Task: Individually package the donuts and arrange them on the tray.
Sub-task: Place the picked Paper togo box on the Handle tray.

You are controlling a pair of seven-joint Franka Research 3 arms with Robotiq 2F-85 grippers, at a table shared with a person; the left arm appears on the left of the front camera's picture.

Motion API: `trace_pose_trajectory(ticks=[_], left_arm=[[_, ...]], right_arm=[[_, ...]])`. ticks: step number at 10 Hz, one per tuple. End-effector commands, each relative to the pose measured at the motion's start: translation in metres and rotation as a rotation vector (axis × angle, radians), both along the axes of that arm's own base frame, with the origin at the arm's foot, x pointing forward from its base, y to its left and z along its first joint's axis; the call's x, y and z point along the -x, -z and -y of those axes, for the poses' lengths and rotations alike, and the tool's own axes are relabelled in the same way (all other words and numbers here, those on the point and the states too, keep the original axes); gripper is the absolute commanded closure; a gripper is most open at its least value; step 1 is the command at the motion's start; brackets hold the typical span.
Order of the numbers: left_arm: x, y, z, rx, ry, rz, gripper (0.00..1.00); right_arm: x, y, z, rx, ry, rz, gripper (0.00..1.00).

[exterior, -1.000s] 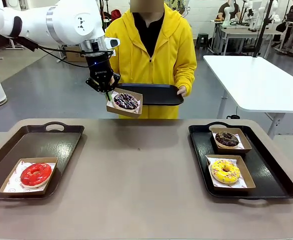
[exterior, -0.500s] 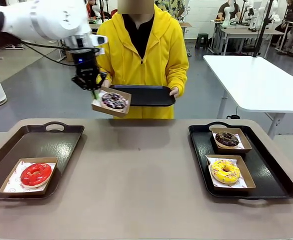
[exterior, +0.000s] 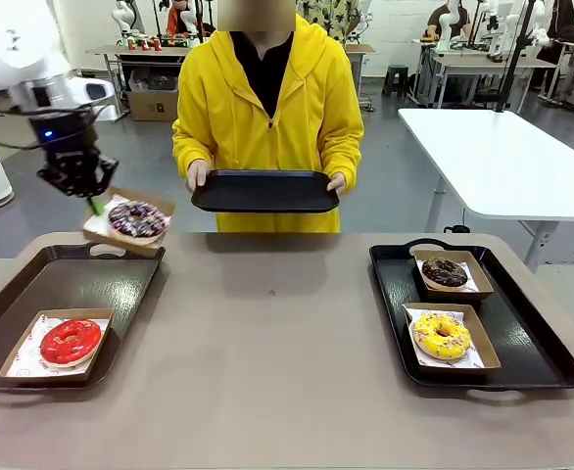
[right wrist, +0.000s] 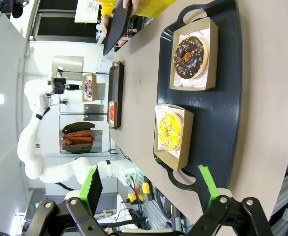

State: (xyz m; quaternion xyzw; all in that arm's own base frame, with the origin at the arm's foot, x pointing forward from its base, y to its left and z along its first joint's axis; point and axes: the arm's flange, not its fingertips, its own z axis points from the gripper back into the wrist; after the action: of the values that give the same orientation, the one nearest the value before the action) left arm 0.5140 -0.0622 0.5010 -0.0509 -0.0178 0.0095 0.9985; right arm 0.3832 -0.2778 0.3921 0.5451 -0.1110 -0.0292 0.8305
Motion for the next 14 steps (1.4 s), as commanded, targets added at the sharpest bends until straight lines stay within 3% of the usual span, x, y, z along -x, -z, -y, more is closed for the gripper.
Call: trace_pose_trajectory(ticks=[1,4,12,14], left_arm=[[0.017,0.021,-0.039,-0.012,-0.05,0.012,0.99],[0.02,0.04,-0.08,-0.027,-0.099,-0.011,0.99],[0.02,0.044,-0.081,-0.012,-0.12,-0.032,0.99],[-0.01,0.053,-0.081,-0.017,-0.07,-0.036,0.99]], right_arm=[[0.002,-0.002,-0.001,0.003,-0.01,-0.01,0.0],[0.002,-0.002,-0.001,0.003,-0.01,-0.01,0.0],[0.002,-0.002,-0.001,0.003,-0.01,-0.01,0.0],[0.002,-0.002,-0.001,0.003,-0.01,-0.01,0.0]])
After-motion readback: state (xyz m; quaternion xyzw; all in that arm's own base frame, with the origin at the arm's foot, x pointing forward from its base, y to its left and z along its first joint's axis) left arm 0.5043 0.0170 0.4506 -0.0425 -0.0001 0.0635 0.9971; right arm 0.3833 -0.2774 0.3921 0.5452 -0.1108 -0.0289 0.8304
